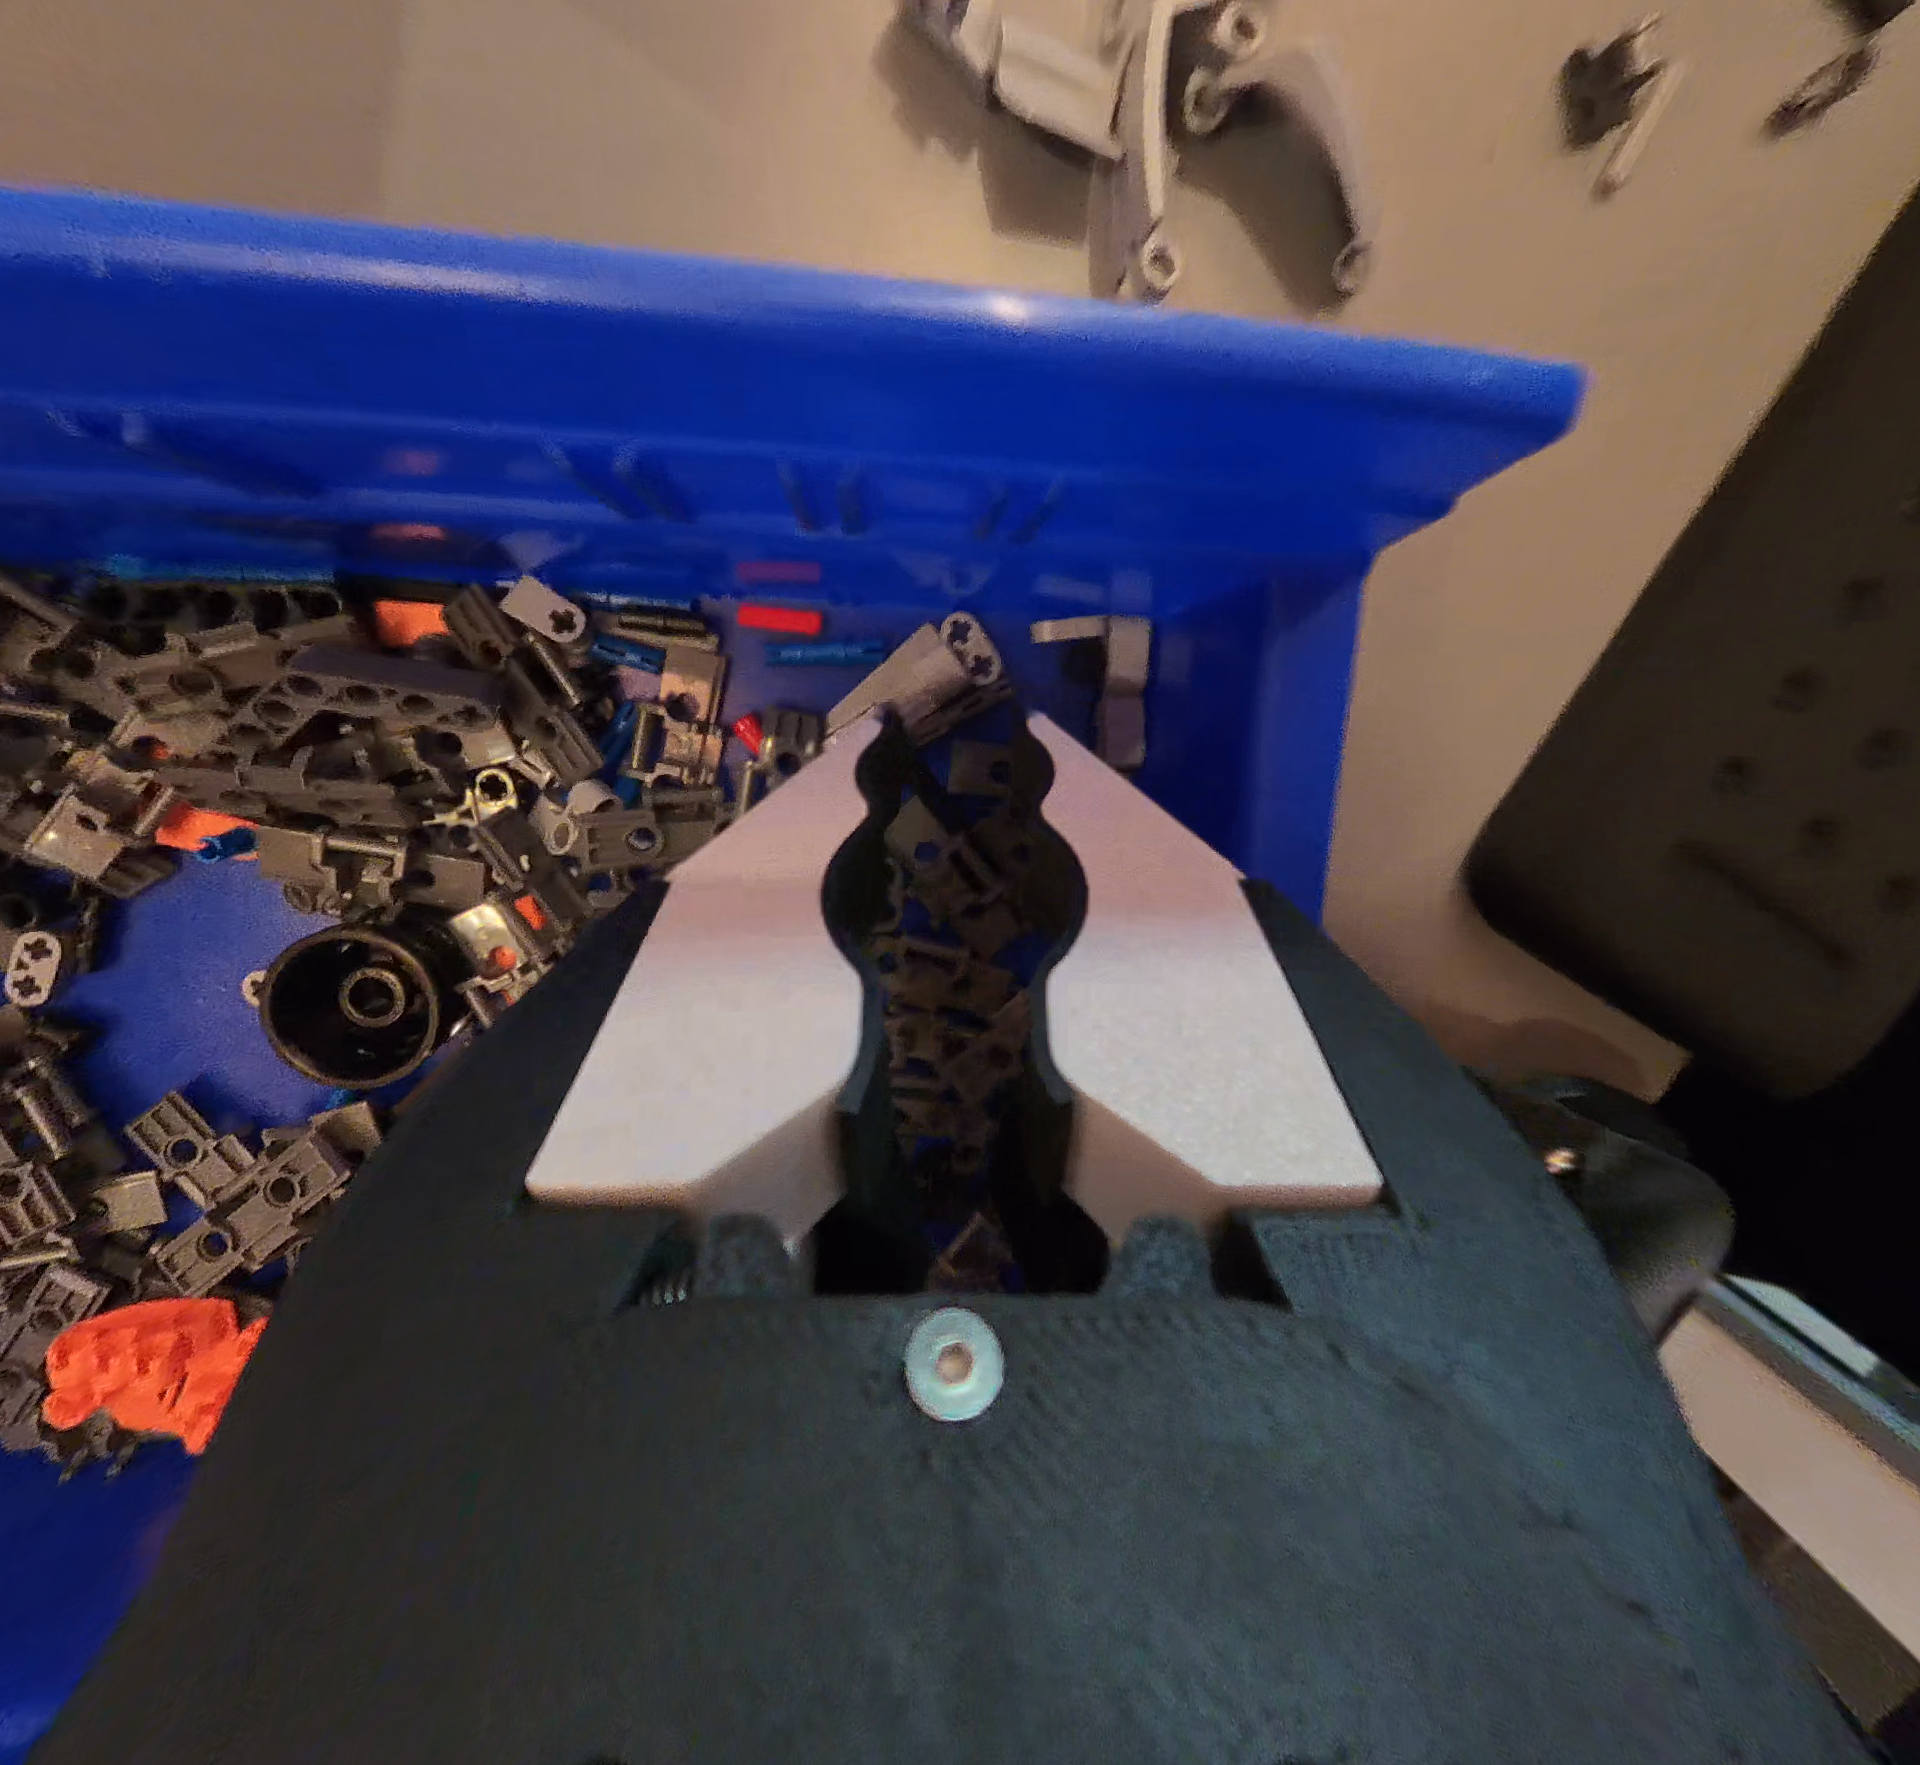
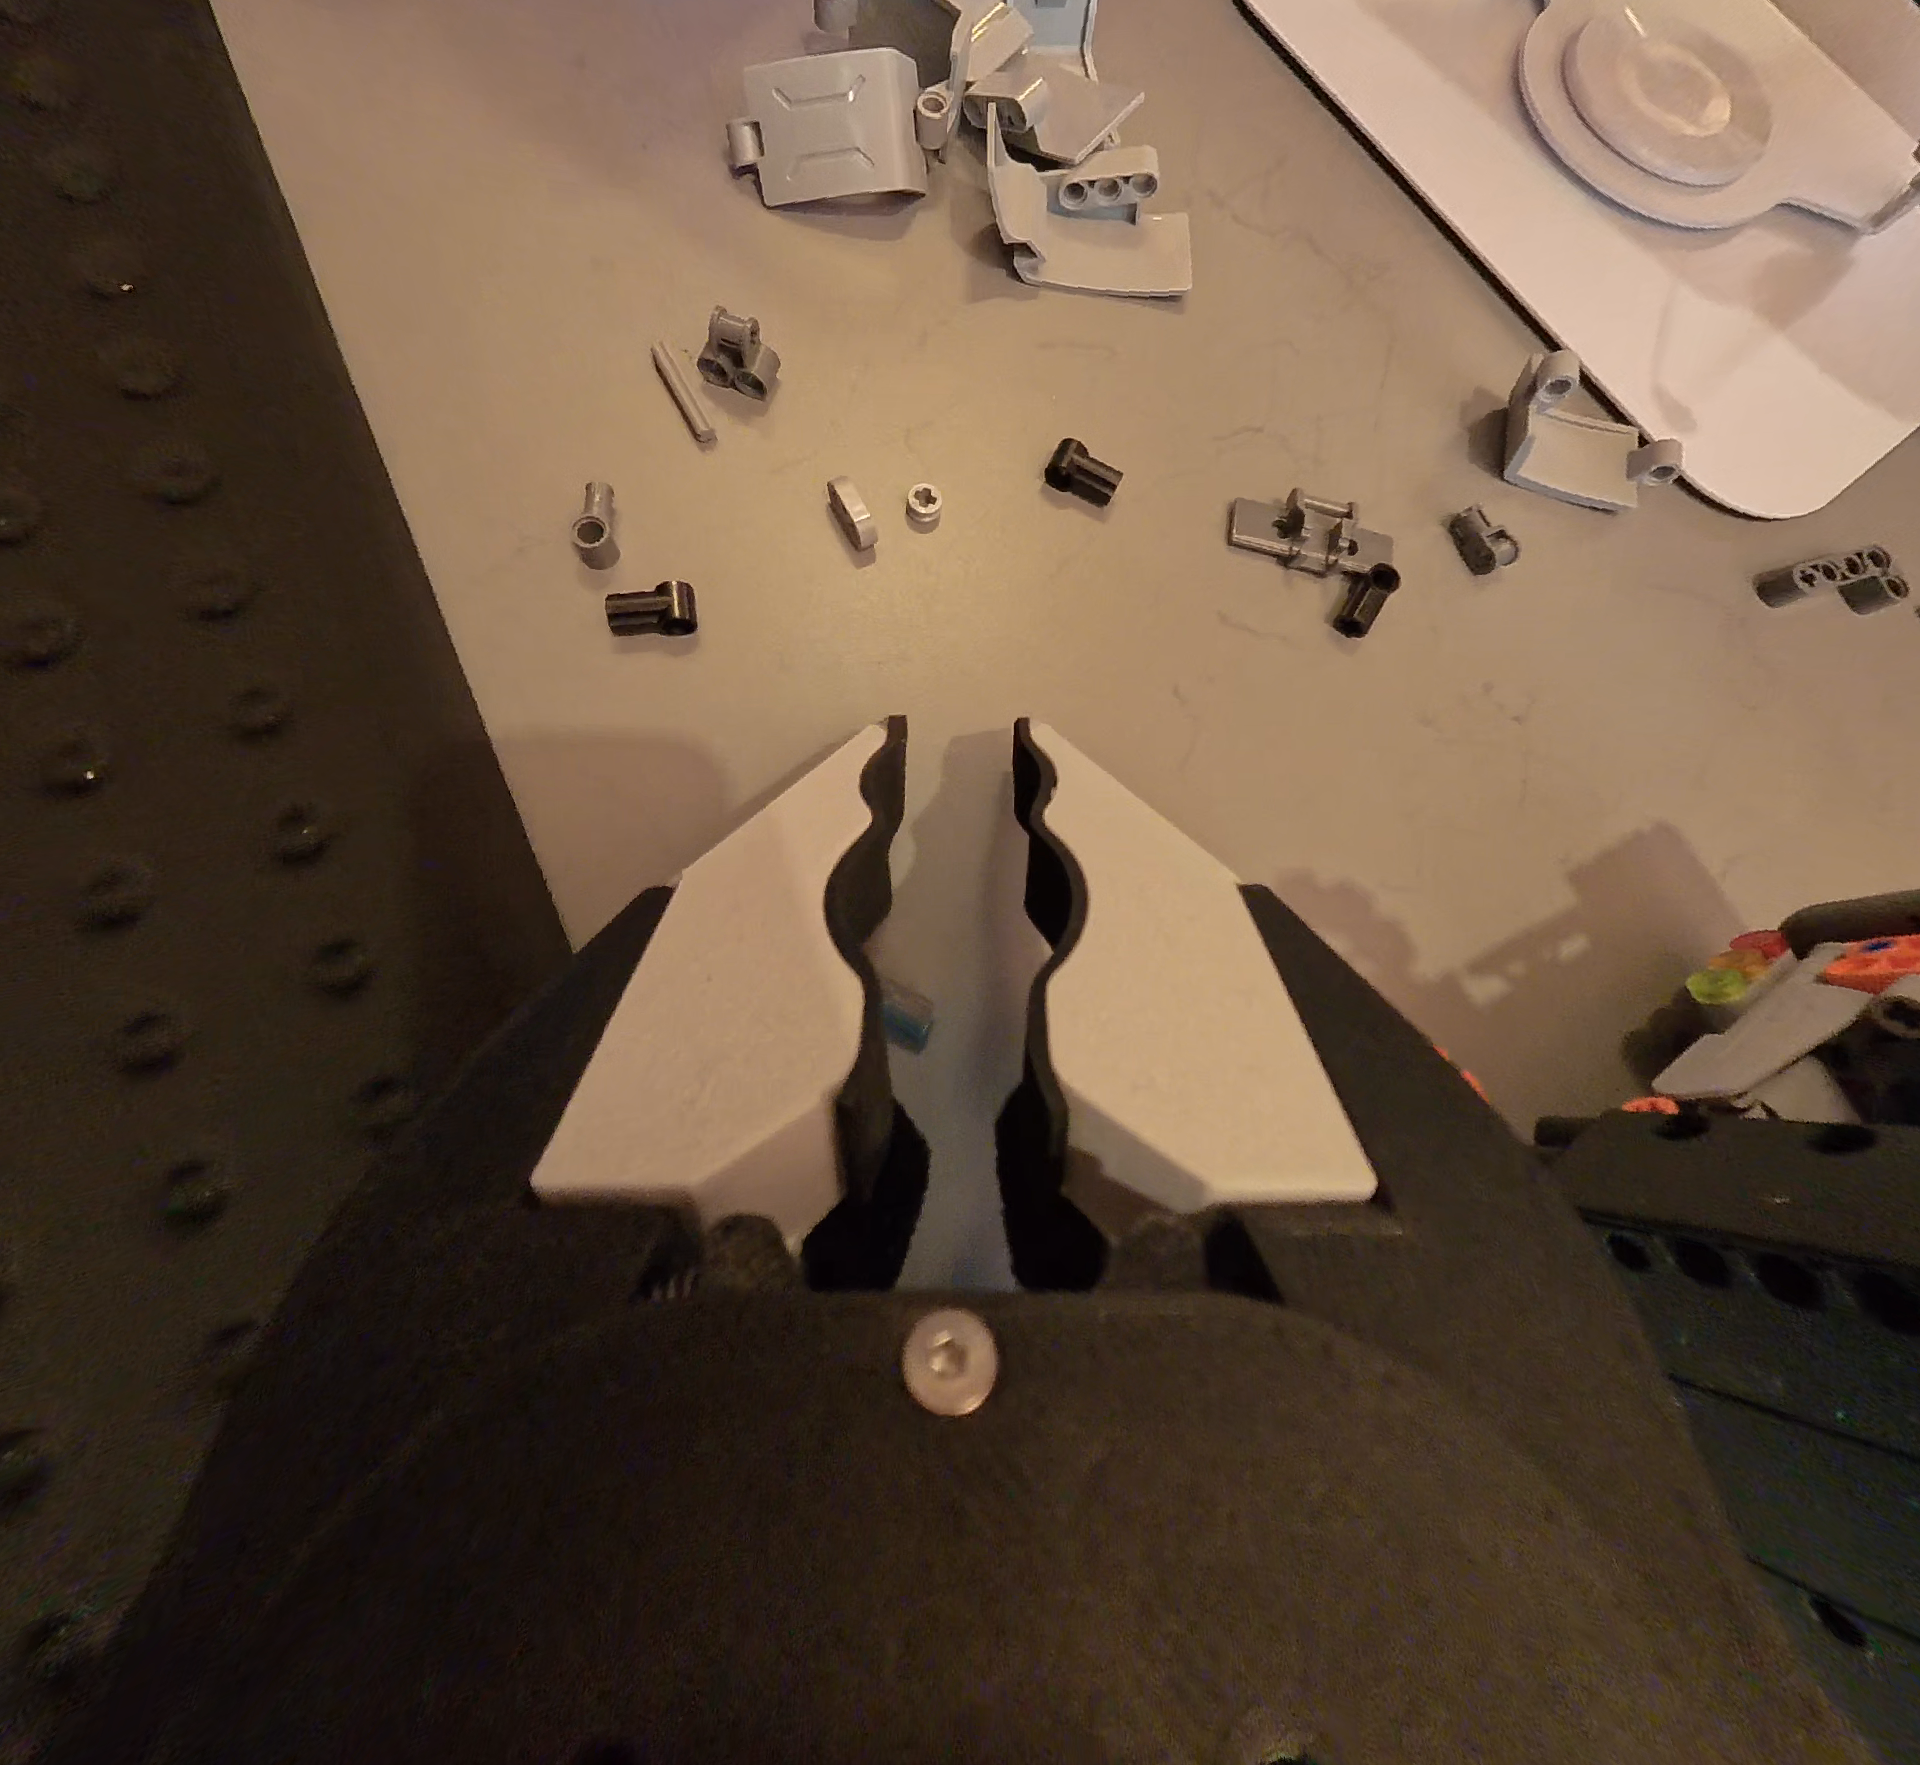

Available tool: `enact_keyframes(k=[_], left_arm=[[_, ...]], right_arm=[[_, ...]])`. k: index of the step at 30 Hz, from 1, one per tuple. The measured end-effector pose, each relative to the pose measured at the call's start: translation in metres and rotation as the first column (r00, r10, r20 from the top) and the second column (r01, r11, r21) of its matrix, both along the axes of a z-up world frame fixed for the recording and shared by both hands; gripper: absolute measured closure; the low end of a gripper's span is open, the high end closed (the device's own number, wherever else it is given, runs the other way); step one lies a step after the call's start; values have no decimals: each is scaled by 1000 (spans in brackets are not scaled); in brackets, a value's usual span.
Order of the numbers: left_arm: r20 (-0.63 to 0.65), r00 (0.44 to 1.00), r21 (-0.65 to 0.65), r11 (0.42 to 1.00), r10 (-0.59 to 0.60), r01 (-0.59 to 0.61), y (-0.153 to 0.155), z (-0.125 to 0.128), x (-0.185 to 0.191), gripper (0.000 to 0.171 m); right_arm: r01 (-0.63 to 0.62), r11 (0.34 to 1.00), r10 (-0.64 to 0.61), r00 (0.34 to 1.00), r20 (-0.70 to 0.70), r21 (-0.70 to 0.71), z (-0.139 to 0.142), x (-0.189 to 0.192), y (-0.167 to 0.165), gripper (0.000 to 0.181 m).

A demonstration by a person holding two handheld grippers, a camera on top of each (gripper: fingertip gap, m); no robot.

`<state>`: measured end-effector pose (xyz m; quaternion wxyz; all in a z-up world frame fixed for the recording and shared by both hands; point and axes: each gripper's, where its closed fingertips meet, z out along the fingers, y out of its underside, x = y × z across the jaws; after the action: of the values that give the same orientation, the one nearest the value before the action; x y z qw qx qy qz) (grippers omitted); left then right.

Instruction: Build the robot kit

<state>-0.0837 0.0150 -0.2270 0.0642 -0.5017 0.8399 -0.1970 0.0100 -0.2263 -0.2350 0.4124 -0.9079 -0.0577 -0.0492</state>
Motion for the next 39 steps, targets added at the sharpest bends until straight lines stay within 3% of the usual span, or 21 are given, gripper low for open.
enact_keyframes(k=[2, 5, 10, 16, 19, 22, 26, 32, 37, 39], left_arm=[[12, 999, 0, 1000, 30, -30, 6, -3, 4, 155], [52, 990, 122, 983, 131, -137, 38, -2, 11, 157], [99, 981, 161, 970, 168, -182, 58, 24, 13, 155], [80, 993, 11, 996, 87, -88, 37, 36, 8, 156], [37, 998, 65, 996, 58, -61, 50, 32, -7, 155], [44, 998, 32, 999, 43, -44, 58, 51, -14, 154], [-59, 996, 86, 993, -71, 76, 66, 56, -28, 152], [-191, 945, 101, 953, -264, 287, 70, 47, -45, 151], [-302, 916, -47, 964, -264, 263, 63, 39, -54, 145], [-367, 886, -46, 956, -285, 289, 55, 30, -69, 144]], right_arm=[[1, 1000, -1, 1000, -2, -3, -1, 0, 0, 164], [1, 1000, -1, 1000, 5, -8, -1, 0, 0, 165], [11, 1000, -11, 1000, -2, 2, 0, 2, 0, 166], [5, 1000, -5, 1000, -7, 0, 0, 1, 0, 166], [9, 1000, -9, 1000, -11, -1, -1, 2, 0, 166], [9, 1000, -9, 1000, -14, -3, -1, 2, 0, 166], [10, 1000, -10, 1000, -21, 0, -1, 2, 0, 166], [11, 1000, -11, 1000, -23, 7, 0, 2, 0, 166], [12, 1000, -11, 999, -34, 26, 3, 2, 0, 167], [10, 1000, -9, 999, -31, 25, 3, 2, 0, 167]])
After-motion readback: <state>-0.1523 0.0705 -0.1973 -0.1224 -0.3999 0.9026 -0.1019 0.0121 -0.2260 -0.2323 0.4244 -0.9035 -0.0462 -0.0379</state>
